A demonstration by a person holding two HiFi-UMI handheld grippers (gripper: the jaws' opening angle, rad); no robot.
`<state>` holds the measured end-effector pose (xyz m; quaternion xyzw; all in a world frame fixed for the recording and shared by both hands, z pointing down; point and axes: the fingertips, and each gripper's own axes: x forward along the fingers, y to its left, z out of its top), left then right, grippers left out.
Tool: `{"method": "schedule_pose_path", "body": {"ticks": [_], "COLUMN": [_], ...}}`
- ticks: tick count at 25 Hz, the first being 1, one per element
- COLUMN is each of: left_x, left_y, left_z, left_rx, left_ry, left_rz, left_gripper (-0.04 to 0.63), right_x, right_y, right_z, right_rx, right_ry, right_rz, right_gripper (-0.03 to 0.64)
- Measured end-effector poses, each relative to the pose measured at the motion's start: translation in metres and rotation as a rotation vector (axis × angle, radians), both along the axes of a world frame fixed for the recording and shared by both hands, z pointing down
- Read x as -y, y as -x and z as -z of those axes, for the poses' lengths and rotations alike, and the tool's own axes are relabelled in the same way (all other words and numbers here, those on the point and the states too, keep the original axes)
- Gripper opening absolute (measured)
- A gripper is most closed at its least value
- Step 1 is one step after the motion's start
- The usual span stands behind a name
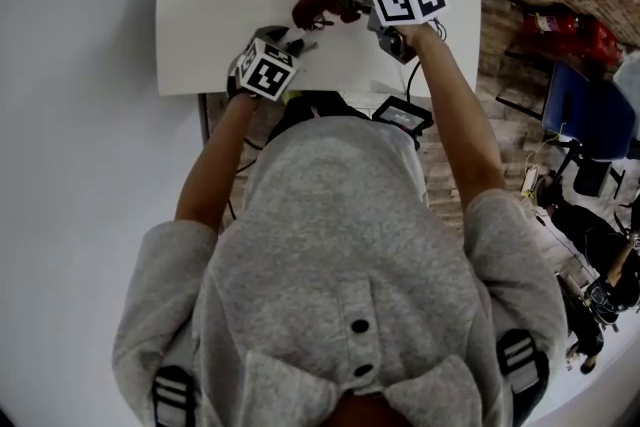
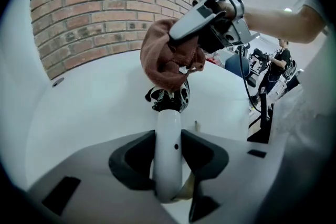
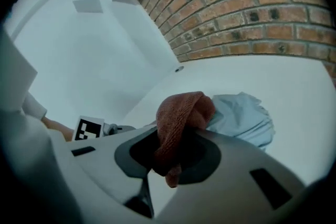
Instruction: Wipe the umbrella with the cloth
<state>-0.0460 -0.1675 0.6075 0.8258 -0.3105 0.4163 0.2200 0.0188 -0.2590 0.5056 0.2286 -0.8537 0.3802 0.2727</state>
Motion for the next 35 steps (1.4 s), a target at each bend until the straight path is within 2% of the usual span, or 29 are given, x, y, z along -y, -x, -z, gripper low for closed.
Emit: {"method": "schedule_pose_path", "body": {"ticks": [7, 13, 26, 35], "left_x": [-0.002, -0.003, -0.006, -0.006], "left_y": [0.001, 0.001, 0.001, 0.002], "left_z": [0.002, 0.004, -0.001, 0.003], "left_rx": [0.003, 0.002, 0.004, 0.007], "left_ry": [0.012, 0.017, 0.015, 0.019], "left_rz": [0.0, -0.006, -0.015, -0.006], "left_gripper": [0.153, 0.153, 0.153, 0.153], "right_x": [0.014, 0.023, 0.05, 0.067], "right_y": [-0.029, -0.044, -0.088, -0.137], "right_z": [-0.005, 0.0, 0.013, 0.023], "right_rx": [-0.207, -0.25, -0.418, -0.514], "right_ry": [-0.133, -0.156, -0.26, -0.305], "right_rz": [-0.014, -0.021, -0.044, -0.137], "right_gripper": [0.08, 0.08, 0.08, 0.08]}}
